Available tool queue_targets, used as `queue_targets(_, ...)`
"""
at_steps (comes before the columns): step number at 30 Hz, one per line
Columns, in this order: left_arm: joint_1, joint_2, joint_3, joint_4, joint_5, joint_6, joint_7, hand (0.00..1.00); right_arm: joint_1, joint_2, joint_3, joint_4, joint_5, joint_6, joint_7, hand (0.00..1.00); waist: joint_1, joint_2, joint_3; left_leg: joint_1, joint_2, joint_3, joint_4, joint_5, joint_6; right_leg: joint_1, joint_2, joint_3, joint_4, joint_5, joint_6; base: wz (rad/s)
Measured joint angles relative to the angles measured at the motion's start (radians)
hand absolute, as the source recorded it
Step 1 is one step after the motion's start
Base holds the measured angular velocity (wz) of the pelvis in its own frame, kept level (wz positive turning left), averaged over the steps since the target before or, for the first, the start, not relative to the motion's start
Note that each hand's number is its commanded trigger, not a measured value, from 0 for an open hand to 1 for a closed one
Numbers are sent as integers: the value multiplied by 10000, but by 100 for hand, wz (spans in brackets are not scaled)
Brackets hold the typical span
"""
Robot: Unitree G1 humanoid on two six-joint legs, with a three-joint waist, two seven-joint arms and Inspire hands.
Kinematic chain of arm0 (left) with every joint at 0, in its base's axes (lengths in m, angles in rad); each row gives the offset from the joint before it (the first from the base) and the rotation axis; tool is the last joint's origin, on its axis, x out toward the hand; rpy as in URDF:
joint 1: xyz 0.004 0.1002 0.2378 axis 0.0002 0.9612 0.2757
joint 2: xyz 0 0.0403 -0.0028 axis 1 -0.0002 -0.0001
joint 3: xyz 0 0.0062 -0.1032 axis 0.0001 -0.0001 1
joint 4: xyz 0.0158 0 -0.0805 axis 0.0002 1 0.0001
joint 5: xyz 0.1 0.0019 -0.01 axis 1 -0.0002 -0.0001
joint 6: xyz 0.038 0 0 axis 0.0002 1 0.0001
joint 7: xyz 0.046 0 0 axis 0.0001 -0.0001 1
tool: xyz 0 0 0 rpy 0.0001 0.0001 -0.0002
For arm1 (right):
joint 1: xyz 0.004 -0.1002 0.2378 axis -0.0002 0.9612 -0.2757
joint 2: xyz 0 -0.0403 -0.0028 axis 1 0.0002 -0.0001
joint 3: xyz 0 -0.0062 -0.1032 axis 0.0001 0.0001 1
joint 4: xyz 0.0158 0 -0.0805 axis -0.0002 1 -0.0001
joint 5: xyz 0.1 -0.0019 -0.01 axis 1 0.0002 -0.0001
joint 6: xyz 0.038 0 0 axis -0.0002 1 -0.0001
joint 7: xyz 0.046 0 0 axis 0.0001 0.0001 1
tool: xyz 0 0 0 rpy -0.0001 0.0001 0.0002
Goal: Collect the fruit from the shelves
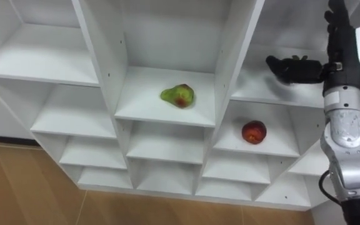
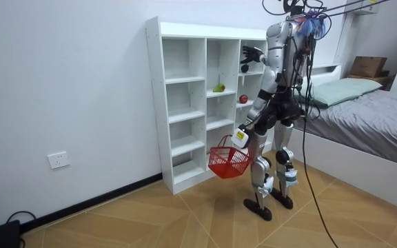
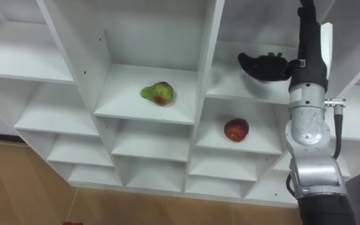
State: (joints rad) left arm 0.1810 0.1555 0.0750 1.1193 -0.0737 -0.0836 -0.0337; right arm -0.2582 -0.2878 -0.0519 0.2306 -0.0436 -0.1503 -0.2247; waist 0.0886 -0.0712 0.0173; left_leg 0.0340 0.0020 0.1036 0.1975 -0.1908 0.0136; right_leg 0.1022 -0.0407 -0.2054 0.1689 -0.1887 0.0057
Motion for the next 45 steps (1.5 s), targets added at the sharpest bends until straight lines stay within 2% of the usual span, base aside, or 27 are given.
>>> queue_targets(3, 41, 21, 8, -35, 1, 91, -40, 100, -175, -115, 86, 845, -35, 17, 234, 0, -5, -4, -2, -14, -5, -40, 19, 0, 0, 11, -3, -42, -4, 0, 0, 5)
queue_targets(6, 132, 80, 8, -224, 5, 173, -213, 100, -175, -244, 93, 1268, -35, 235, 413, 0, -11, 11, -13, -81, -7, -66, 30, 0, 0, -40, -4, -69, -1, 0, 0, 2)
queue_targets(8, 133, 85, 7, -234, 8, 246, -249, 100, -175, -300, 93, 1331, -35, 311, 526, 0, -15, 40, -37, -93, -5, -70, 26, 1, -1, -51, -3, -83, -1, 0, 0, 0)
queue_targets(10, 131, 86, 8, -254, 7, 360, -271, 100, -175, -328, 92, 1493, -9, 396, 568, 0, -24, 61, -117, -75, -5, -82, 18, 1, -1, -32, -6, -124, -1, 0, 1, 0)
queue_targets(14, 132, 87, 14, -385, 46, 405, -251, 100, -192, -373, 96, 1913, 372, 435, 678, 0, 24, 22, -142, 12, -12, -109, 19, 7, -3, 69, -10, -173, -9, 0, 1, 0)
queue_targets(19, 184, 118, 21, -399, 75, 435, -197, 100, -199, -370, 107, 2784, 854, 637, 990, 0, 40, -7, -137, 197, -16, -137, 32, 7, -2, 271, -24, -184, -17, -1, 1, 1)
queue_targets(29, 272, 190, 30, -389, 67, 797, -205, 100, -366, -371, 102, 3159, 844, 684, 1274, 0, 23, -2, -114, 201, -3, -146, 71, 29, 7, 276, -39, -174, -16, -1, -2, 0)
queue_targets(38, 421, 207, 20, -390, 73, 1080, -267, 100, -383, -432, 95, 3222, 1176, 627, 1505, 0, -37, 91, -98, 221, -11, -241, 96, 36, 12, 373, -35, -214, -27, 0, -4, 3)
queue_targets(42, 447, 207, 3, -392, 76, 1133, -261, 100, -407, -592, 95, 3578, 1231, 462, 1793, 0, -83, 96, -106, 219, -68, -383, 73, 37, 9, 472, -52, -439, -17, -1, -2, 9)
queue_targets(43, 454, 207, 3, -392, 76, 1155, -258, 100, -441, -680, 96, 3700, 1244, 447, 1914, 22, -59, 97, -107, 222, -75, -407, 73, 38, 9, 505, -58, -445, -19, -2, -1, 11)
queue_targets(44, 461, 209, 3, -392, 76, 1181, -254, 100, -477, -689, 96, 3806, 1246, 441, 1949, 71, -61, 96, -107, 233, -77, -411, 76, 37, 9, 522, -58, -448, -23, -2, -1, 5)
queue_targets(45, 463, 215, 2, -391, 71, 1223, -247, 100, -506, -691, 98, 3940, 1249, 436, 1988, 95, -51, 87, -111, 247, -83, -440, 83, 37, 10, 551, -58, -459, -24, -3, 0, 3)
